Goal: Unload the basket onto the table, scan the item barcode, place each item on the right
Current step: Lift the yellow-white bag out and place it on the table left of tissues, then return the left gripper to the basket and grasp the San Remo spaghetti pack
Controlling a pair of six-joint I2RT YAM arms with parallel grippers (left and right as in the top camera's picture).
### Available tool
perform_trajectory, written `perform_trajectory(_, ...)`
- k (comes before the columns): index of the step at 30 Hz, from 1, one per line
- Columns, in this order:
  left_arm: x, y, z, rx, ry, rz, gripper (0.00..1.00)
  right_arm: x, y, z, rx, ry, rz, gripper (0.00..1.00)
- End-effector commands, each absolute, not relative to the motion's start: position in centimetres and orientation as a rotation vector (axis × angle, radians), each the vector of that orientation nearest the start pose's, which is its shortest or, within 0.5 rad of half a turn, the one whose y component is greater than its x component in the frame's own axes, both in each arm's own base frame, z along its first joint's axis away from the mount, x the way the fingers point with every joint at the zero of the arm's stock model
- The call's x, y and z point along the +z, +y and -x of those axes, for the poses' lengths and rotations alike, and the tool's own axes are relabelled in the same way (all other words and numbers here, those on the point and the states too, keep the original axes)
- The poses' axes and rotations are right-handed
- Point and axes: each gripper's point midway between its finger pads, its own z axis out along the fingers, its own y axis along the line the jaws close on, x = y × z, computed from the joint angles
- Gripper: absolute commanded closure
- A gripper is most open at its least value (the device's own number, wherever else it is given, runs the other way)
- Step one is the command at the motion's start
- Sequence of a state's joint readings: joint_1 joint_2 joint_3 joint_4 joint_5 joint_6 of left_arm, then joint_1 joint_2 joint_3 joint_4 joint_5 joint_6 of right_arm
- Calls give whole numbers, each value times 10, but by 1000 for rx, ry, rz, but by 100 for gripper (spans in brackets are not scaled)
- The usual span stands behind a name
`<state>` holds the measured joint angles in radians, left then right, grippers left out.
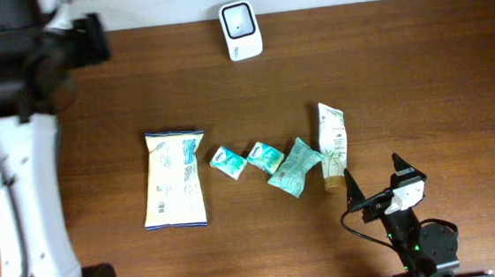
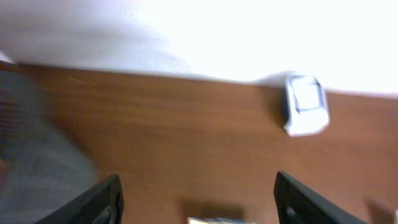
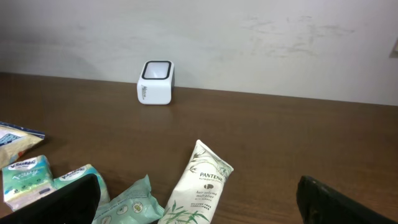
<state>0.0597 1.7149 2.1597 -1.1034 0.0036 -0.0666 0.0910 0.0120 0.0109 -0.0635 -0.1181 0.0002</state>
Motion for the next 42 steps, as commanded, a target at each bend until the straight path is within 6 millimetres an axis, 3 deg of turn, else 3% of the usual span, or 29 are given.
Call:
perform_trajectory(1, 429, 120, -410, 276, 2092, 380, 23, 158, 42, -242, 169, 1633, 160, 1)
perform_trajectory(2, 430, 152, -397, 336, 2078, 466, 23, 158, 42, -242, 169, 1633, 160, 1)
perform_trajectory(6, 409, 231, -362, 449, 2108, 694, 28, 158, 42, -242, 169, 1633, 160, 1)
perform_trajectory(10, 349, 284, -337, 486, 2257, 886, 37, 158, 42, -242, 169, 1633, 160, 1)
perform_trajectory(11, 326, 295, -333, 494, 2316, 910, 36, 158, 42, -242, 169, 1633, 160, 1)
perform_trajectory(17, 228, 321, -319, 561, 2594, 712, 30, 158, 42, -242, 169, 1633, 160, 1)
perform_trajectory(20, 202, 337, -317, 613, 2630, 599, 18, 158, 42, -242, 169, 1633, 160, 1)
perform_trajectory(21, 198, 344, -317, 636, 2627, 569, 8, 158, 42, -242, 169, 1633, 160, 1)
perform_trajectory(23, 192, 357, -317, 668, 2623, 529, 1, 158, 42, -242, 169, 1633, 160, 1)
perform_trajectory(30, 144, 379, -324, 677, 2722, 378, 3, 158, 42, -242, 169, 1633, 160, 1)
perform_trajectory(42, 50, 403, -333, 626, 2820, 374, 6, 158, 42, -242, 169, 1633, 160, 1)
